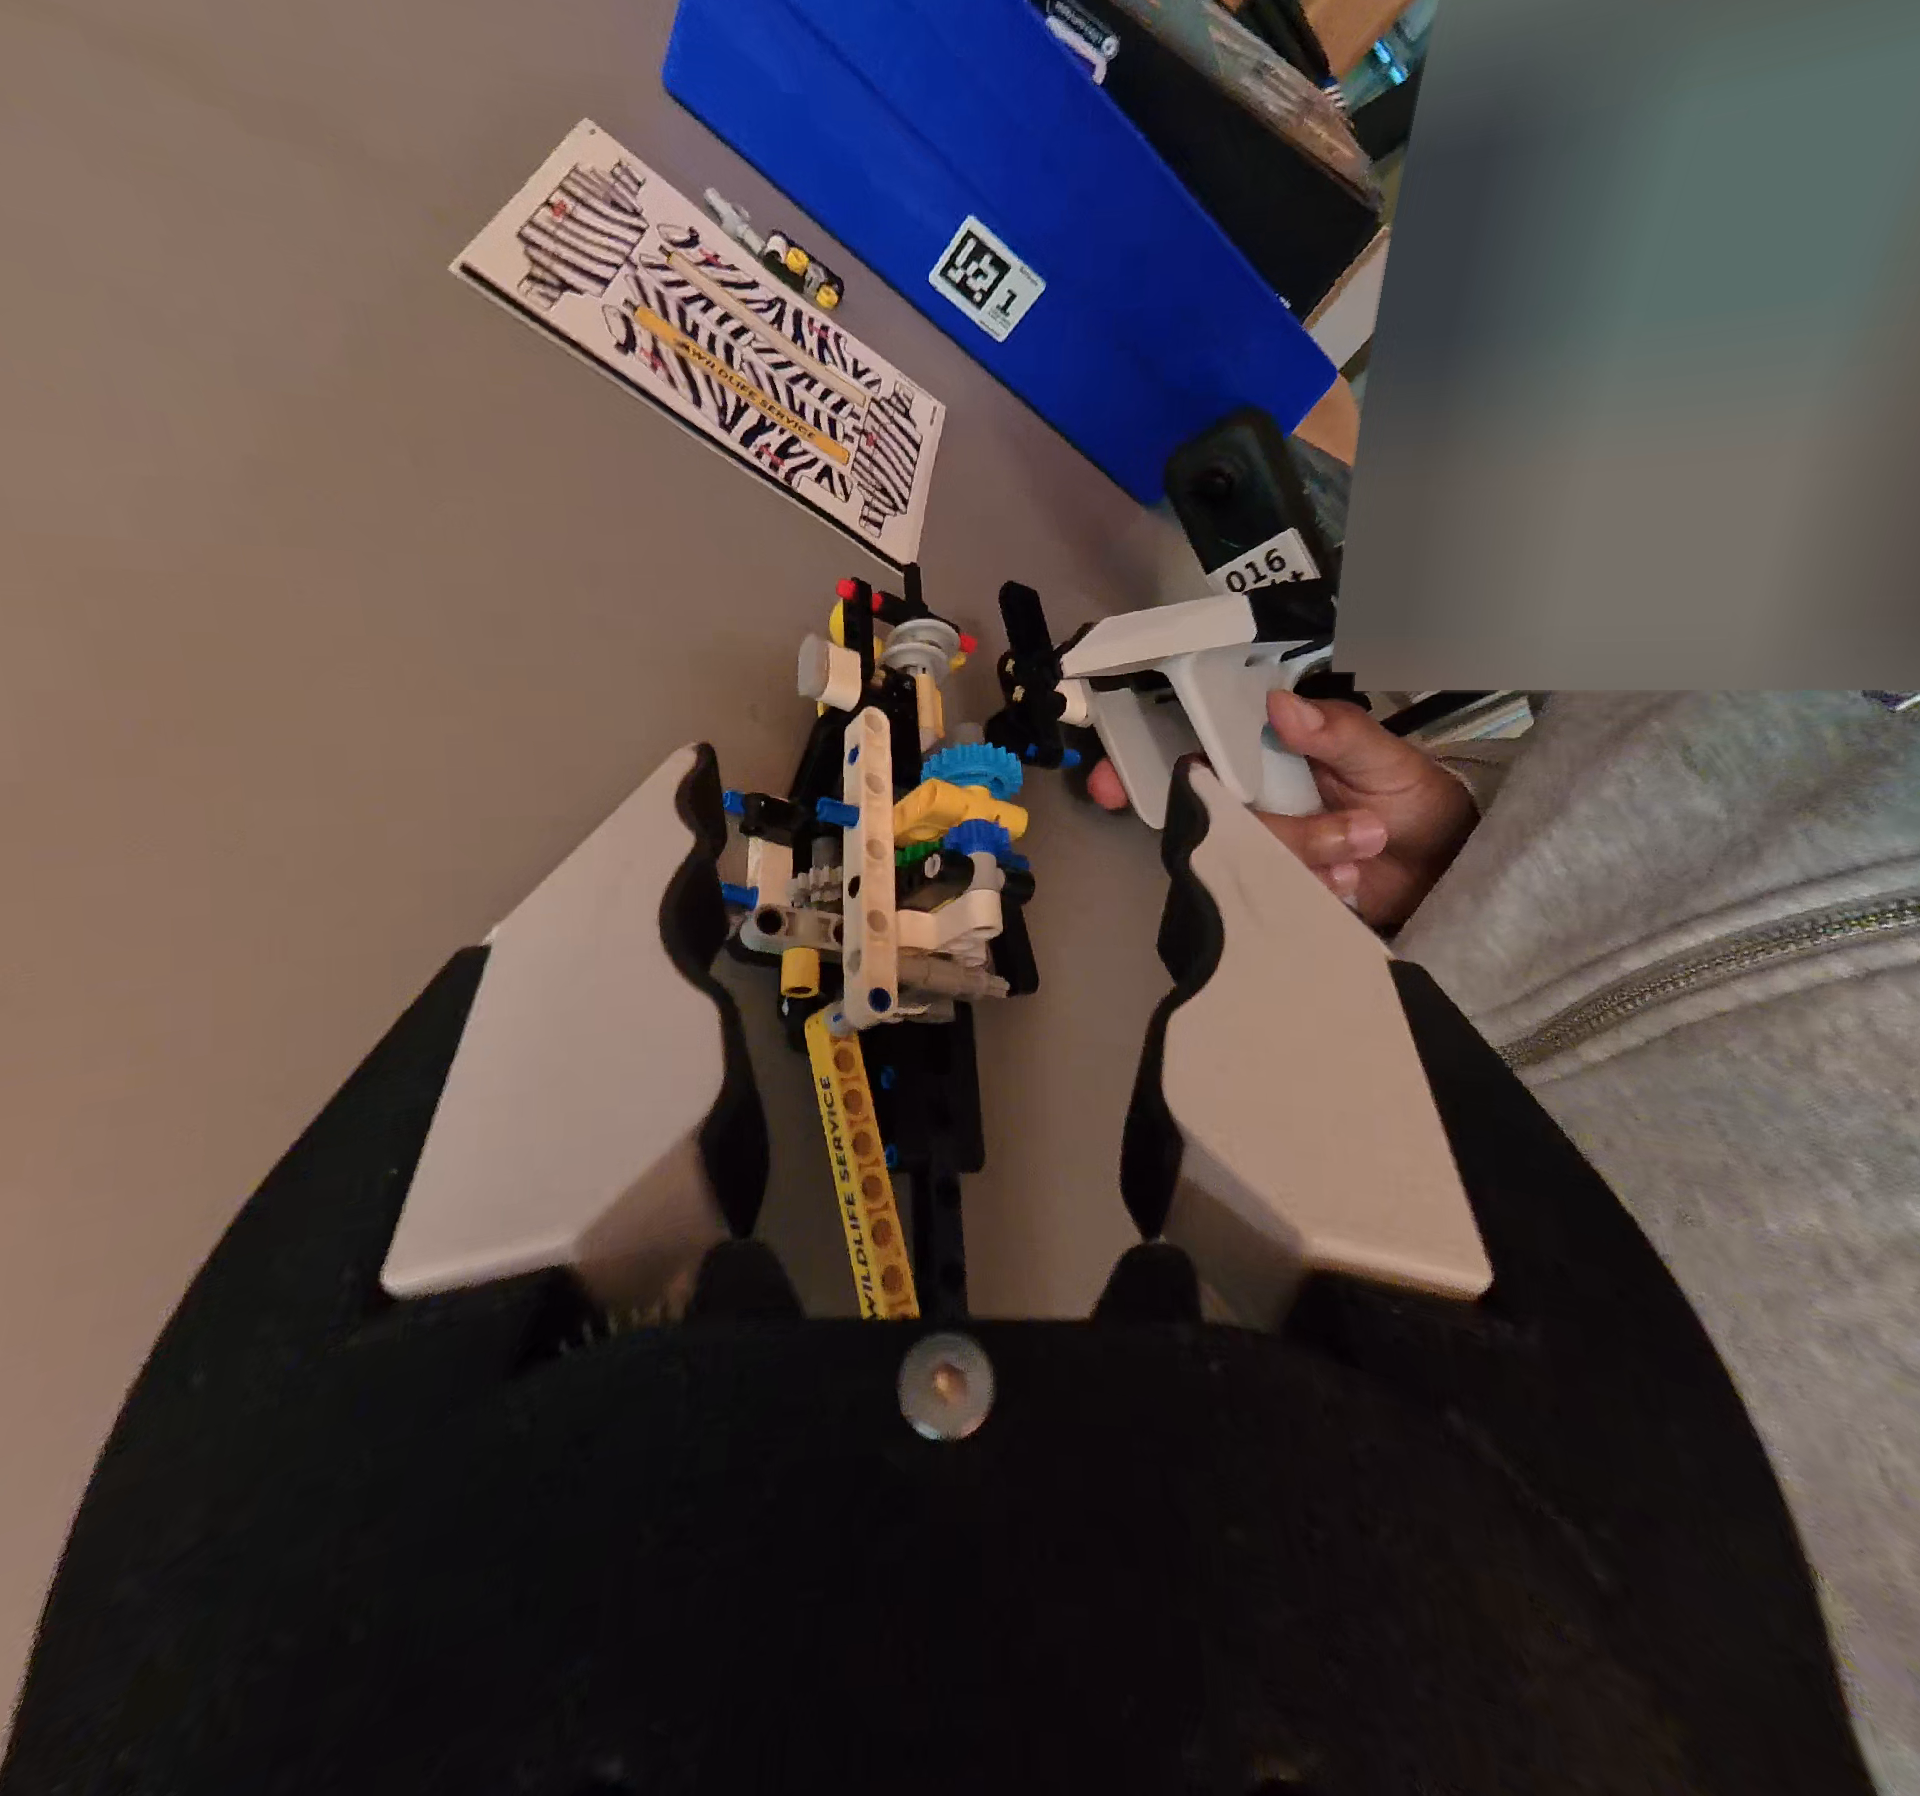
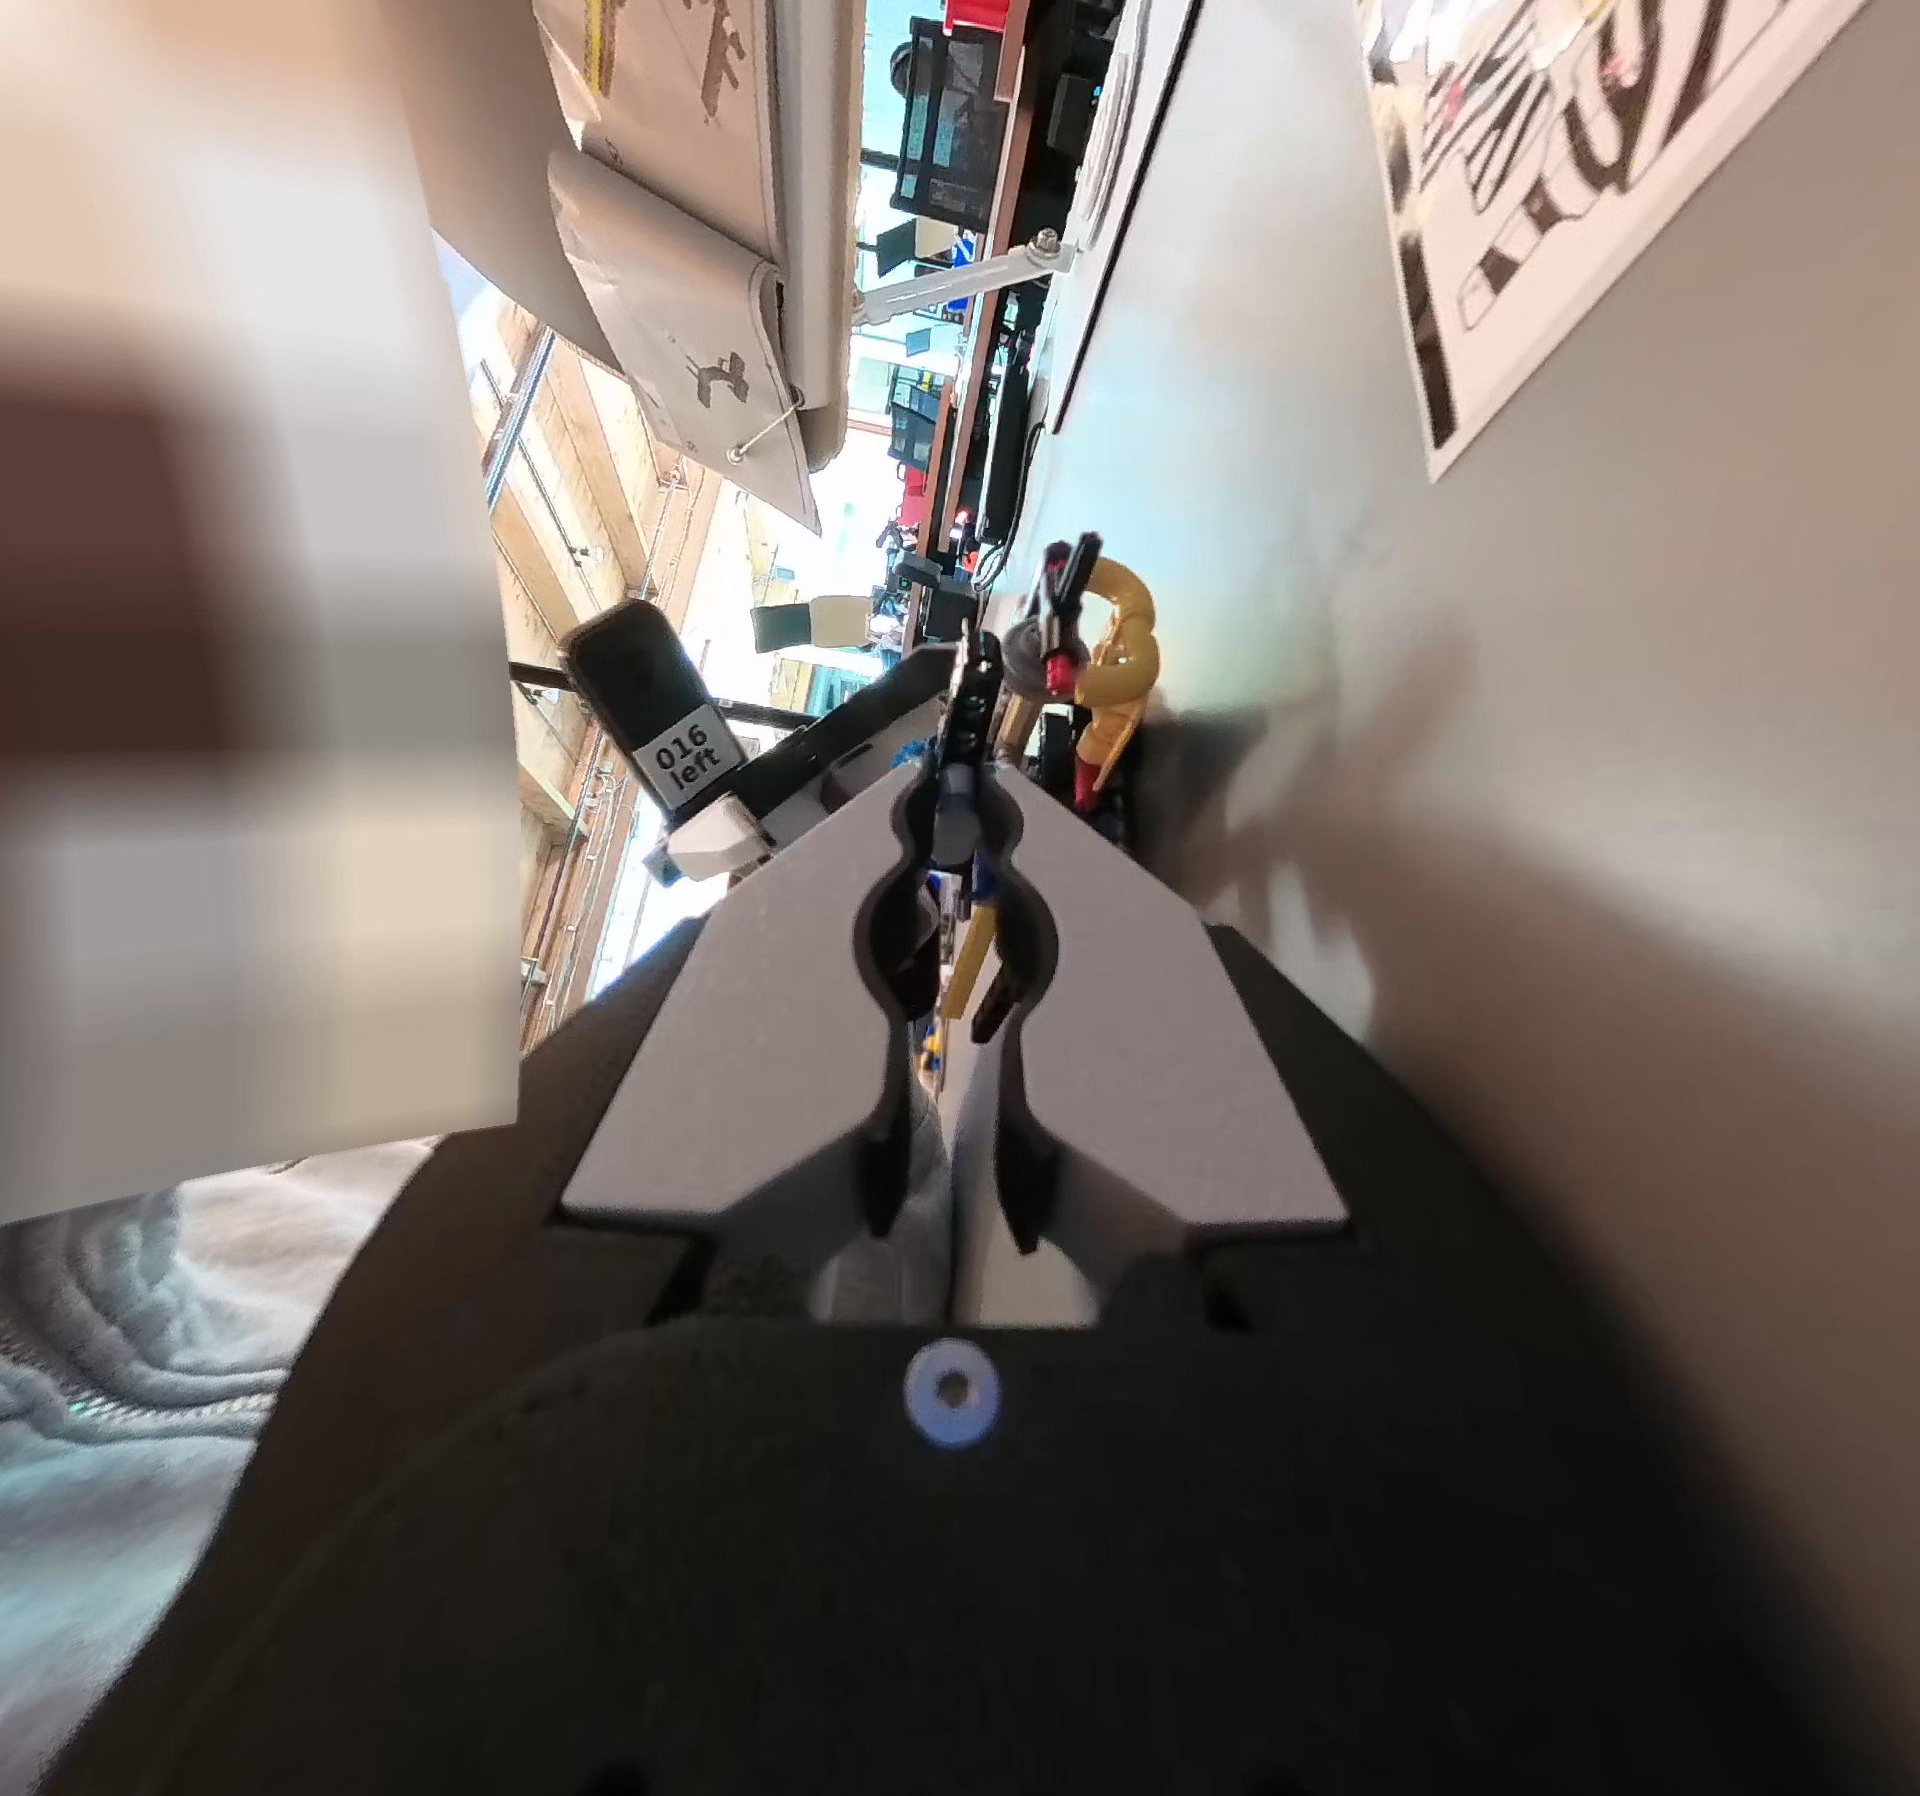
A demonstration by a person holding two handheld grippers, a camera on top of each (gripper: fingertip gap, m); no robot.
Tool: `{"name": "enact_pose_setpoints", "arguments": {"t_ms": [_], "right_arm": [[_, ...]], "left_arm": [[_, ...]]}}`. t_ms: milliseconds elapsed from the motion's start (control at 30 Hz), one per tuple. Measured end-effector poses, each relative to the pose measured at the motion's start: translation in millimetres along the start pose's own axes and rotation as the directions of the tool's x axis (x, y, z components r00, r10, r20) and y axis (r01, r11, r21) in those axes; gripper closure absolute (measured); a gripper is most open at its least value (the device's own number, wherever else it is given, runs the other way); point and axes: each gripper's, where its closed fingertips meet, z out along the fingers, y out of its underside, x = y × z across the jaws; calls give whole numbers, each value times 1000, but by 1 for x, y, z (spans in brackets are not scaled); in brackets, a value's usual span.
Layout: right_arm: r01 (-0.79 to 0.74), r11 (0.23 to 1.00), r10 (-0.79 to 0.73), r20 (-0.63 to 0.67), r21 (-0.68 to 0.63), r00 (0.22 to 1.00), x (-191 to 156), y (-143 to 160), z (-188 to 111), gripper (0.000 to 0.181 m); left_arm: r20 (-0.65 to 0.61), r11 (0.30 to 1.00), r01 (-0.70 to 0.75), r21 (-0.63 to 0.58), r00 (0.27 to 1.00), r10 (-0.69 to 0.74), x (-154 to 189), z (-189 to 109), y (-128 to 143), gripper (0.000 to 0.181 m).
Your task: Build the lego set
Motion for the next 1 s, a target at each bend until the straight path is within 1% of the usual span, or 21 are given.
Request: {"name": "enact_pose_setpoints", "arguments": {"t_ms": [67, 167, 233, 333, 433, 533, 633, 700, 767, 833, 900, 1000], "right_arm": [[1, 1000, -1, 10, 1, 1000, -1, 0, 0, 176], [8, 1000, -8, 8, 4, 1000, -2, 0, 2, 176], [3, 1000, -3, 1, 21, 1000, 0, -2, 0, 176], [5, 1000, -5, -5, 19, 1000, 0, -2, 0, 176], [20, 1000, -20, -9, 21, 1000, 0, -2, -1, 176], [45, 999, -45, -6, 13, 999, -3, 1, -2, 176], [49, 999, -49, -7, 4, 999, -3, 3, -6, 176], [50, 999, -50, -14, 10, 999, -3, 2, -10, 176], [70, 998, -69, -11, 1, 998, -4, 2, -10, 176], [99, 994, -99, 3, -42, 995, -7, 5, -10, 176], [141, 986, -141, 17, -93, 990, -10, 6, -10, 176], [210, 968, -212, 0, -134, 977, -8, 0, -13, 176]], "left_arm": [[-51, 999, -14, 44, 999, 16, 6, -2, -5, 97], [-124, 990, 9, 144, 992, 9, 10, -12, -19, 97], [-115, 978, 22, 206, 993, 2, 3, -19, -26, 100], [-68, 962, 9, 272, 998, 10, -11, -26, -32, 102], [-65, 946, -11, 325, 997, 34, -12, -30, -37, 103], [-162, 925, 25, 380, 986, 40, 3, -36, -44, 103], [-205, 900, 58, 432, 978, 36, 5, -43, -48, 103], [-240, 888, 91, 451, 971, 22, 4, -46, -50, 104], [-232, 890, 92, 447, 973, 16, -4, -44, -45, 105], [-219, 900, 116, 420, 975, -23, -16, -39, -39, 105], [-265, 891, 138, 433, 964, -21, -11, -42, -42, 106], [-252, 889, 128, 439, 968, -15, -12, -43, -42, 106]]}}
